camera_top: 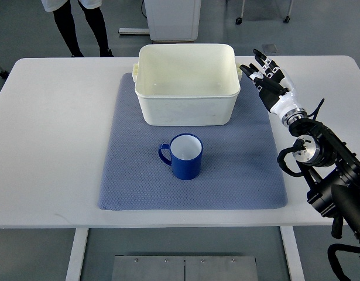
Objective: Place cup in box with right hand
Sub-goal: 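Swing the right hand over the white box toward the blue mug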
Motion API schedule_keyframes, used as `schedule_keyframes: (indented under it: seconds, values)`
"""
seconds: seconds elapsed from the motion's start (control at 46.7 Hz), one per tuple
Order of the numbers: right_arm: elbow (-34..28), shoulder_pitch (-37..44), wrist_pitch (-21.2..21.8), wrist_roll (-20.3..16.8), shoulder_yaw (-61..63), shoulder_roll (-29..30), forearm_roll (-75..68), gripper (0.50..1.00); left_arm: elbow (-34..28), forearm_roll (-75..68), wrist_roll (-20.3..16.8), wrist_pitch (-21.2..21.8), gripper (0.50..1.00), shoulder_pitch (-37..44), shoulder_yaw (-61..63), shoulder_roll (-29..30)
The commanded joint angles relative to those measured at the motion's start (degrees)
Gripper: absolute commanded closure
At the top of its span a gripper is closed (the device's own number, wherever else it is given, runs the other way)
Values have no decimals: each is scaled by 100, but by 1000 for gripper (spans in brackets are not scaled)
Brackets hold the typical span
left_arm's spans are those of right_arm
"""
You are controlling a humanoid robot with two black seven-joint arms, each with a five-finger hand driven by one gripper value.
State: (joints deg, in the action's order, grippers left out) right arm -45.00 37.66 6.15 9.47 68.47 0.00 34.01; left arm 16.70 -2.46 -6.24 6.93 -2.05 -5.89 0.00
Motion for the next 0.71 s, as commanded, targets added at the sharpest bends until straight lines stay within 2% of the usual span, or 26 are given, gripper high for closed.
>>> schedule_keyframes:
  seconds: [0.0, 0.449, 0.685]
  values:
    - [17, 14, 0, 2, 0, 0, -8, 500, 0, 0, 0, 1, 500, 3, 0, 0]
    - [-97, 338, 0, -33, 17, 0, -61, 505, 0, 0, 0, 1, 500, 3, 0, 0]
    - [-492, 497, 53, -200, 17, -167, -61, 507, 0, 0, 0, 1, 500, 3, 0, 0]
